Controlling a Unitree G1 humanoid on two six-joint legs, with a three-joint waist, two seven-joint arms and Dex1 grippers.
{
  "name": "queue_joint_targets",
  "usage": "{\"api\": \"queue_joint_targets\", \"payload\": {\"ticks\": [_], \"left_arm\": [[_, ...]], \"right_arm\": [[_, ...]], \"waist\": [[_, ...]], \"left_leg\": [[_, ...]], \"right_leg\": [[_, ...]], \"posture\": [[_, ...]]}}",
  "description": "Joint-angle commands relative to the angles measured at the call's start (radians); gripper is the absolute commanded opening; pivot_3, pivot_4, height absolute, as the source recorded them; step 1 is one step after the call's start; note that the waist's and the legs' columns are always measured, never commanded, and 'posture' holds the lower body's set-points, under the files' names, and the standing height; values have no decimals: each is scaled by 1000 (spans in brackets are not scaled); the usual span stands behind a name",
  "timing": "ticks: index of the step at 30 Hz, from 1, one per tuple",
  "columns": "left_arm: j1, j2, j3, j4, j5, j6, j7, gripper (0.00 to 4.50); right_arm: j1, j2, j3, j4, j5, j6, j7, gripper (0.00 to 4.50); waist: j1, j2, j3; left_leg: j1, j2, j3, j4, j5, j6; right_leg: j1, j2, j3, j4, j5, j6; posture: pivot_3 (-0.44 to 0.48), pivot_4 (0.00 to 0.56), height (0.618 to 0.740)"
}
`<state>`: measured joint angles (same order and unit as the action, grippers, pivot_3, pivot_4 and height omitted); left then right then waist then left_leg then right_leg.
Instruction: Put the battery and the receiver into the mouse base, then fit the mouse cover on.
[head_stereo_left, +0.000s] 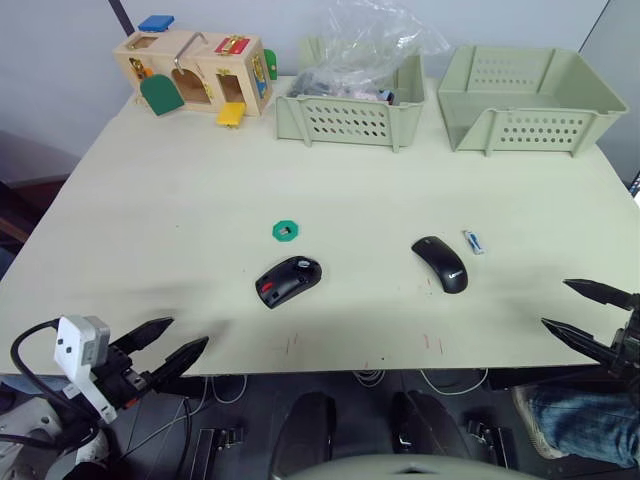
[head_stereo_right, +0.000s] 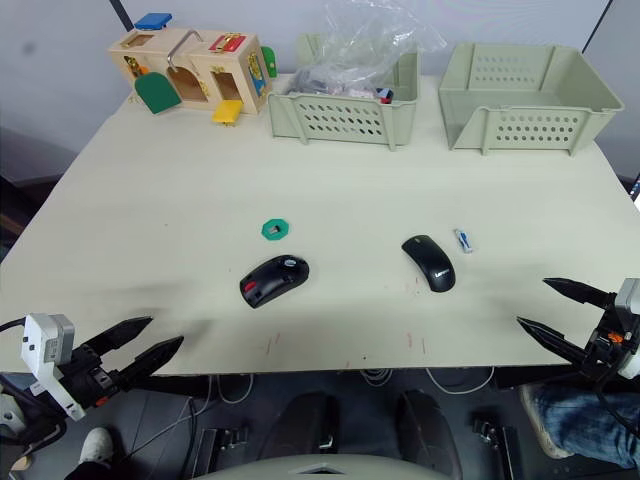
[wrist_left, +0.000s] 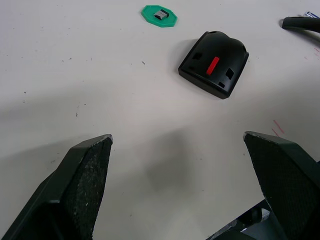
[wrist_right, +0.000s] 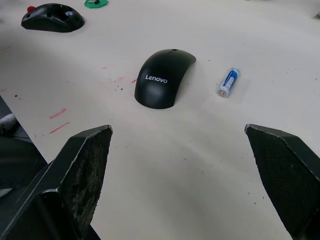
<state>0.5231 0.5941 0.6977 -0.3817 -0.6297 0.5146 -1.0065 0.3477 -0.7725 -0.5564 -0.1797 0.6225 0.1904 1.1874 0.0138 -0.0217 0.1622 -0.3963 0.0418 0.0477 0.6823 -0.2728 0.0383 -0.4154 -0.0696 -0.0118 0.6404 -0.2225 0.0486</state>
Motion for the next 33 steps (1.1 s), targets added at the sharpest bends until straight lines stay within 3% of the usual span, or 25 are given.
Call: {"api": "queue_joint_targets", "payload": {"ticks": [1,4,12,20,23,28,33], "left_arm": [[-20,39,11,-7,-17,-13,0,4500],[-79,105,16,-11,-68,31,-17,4500],[-167,250,-43,-3,-78,56,-76,4500],[-315,384,-200,39,-11,37,-130,4500],[-440,423,-339,32,50,83,-69,4500],[-584,439,-484,60,79,130,-73,4500],[-651,420,-550,86,93,142,-70,4500]], "right_arm": [[-14,-9,-23,-101,50,46,-51,4465],[-55,-21,-6,-256,136,156,-142,4465],[-110,-52,17,-383,232,269,-169,4465],[-102,-97,-11,-417,302,286,-69,4465],[-44,-90,-60,-411,296,258,-5,4465],[69,-27,-128,-406,244,155,78,4465],[122,27,-135,-401,212,87,100,4465]], "waist": [[0,0,0],[0,1,0],[2,2,0],[3,2,1],[9,2,1],[7,1,1],[-3,2,2]], "left_leg": [[0,0,0,0,0,0],[0,0,-1,0,0,0],[-3,-1,0,0,-2,1],[0,-1,0,0,-1,1],[-1,-2,0,0,-2,1],[-1,-3,0,0,-2,1],[0,-3,1,0,-1,1]], "right_leg": [[0,0,0,0,0,0],[-1,0,0,1,0,0],[-1,-1,0,-2,2,-3],[0,0,-1,-1,0,0],[0,0,-1,-1,1,-2],[1,0,0,-1,2,-3],[1,2,0,-1,0,1]], "posture": [[0,150,740],[0,150,740],[0,150,740],[0,150,740],[0,150,740],[0,150,740],[0,150,740]]}}
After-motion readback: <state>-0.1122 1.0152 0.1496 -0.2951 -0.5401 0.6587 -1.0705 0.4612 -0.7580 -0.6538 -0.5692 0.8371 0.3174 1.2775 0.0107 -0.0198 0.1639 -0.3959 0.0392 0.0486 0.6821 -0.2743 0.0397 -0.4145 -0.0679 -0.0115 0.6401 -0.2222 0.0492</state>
